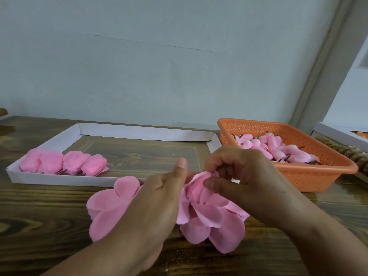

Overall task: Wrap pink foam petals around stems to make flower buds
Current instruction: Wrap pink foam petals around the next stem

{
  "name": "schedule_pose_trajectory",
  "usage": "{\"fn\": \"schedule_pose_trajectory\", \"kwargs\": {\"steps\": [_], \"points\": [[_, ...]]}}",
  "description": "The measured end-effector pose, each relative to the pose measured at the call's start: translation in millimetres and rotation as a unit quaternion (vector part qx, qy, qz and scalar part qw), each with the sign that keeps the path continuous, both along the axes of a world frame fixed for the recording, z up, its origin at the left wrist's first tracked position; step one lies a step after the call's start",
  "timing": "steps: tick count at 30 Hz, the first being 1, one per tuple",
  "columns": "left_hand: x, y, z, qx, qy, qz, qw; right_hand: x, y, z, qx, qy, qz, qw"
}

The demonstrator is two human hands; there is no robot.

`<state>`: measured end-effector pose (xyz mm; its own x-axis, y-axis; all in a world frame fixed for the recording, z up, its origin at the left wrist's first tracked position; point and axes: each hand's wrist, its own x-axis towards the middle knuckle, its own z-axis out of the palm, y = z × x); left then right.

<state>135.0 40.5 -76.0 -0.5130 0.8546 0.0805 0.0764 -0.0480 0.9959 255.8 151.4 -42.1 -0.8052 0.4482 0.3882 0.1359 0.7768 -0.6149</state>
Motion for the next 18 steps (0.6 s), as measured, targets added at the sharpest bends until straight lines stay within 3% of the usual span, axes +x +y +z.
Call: {"fn": "schedule_pose_trajectory", "kwargs": {"steps": [4,18], "points": [[-3.1,4.8,-4.0,-0.002,-0.089,-0.044,0.995,-0.2,-1.9,-0.5,-0.02,-0.01,0.0,1.0],[-5.0,4.8,-6.6,0.011,-0.089,-0.126,0.988,-4.3,-3.1,-4.9,-0.099,0.018,-0.031,0.994]]}}
